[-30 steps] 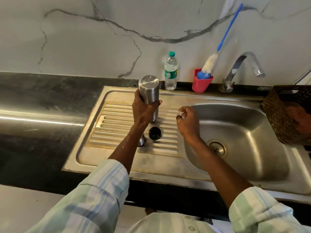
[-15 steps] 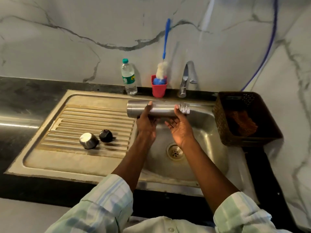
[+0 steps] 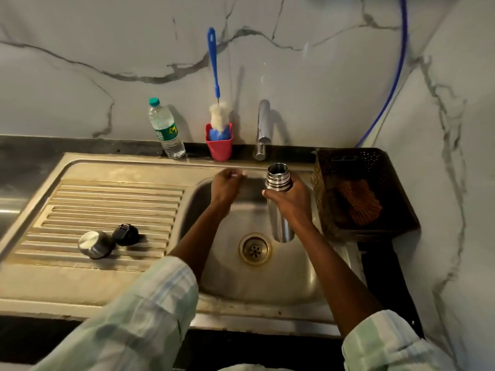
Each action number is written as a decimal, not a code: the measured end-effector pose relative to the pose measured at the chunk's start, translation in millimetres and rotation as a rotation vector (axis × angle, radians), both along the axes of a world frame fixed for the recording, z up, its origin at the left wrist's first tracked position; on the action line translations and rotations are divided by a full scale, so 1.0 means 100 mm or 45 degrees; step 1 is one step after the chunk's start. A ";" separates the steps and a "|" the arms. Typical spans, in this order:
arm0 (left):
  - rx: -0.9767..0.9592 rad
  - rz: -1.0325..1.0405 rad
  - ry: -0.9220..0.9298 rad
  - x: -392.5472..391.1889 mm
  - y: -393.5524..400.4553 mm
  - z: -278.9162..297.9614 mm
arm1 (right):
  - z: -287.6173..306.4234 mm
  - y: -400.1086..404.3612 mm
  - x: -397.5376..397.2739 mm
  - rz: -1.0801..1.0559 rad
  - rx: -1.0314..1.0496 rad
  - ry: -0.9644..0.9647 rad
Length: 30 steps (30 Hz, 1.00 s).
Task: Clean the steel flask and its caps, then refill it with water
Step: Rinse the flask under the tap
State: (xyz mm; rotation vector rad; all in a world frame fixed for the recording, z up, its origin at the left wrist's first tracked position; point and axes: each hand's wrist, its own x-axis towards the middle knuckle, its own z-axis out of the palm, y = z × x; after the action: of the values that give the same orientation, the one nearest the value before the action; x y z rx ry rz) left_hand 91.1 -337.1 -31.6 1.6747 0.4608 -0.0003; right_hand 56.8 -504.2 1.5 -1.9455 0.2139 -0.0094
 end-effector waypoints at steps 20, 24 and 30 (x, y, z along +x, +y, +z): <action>0.612 -0.269 -0.296 1.10 -0.12 0.09 | -0.29 0.23 0.42 0.162 0.053 0.181; 0.171 -0.121 -0.134 1.11 0.00 -0.14 | -0.32 0.25 0.46 0.160 0.042 0.162; -0.048 -0.016 0.037 1.04 0.02 -0.28 | -0.31 0.29 0.49 0.161 0.031 0.135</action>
State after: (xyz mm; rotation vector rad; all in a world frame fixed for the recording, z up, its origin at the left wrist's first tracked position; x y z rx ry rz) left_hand 194.8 -335.5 -59.9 1.6423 0.4695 -0.0425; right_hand 105.9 -475.4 -29.9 -1.9339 0.1597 0.1789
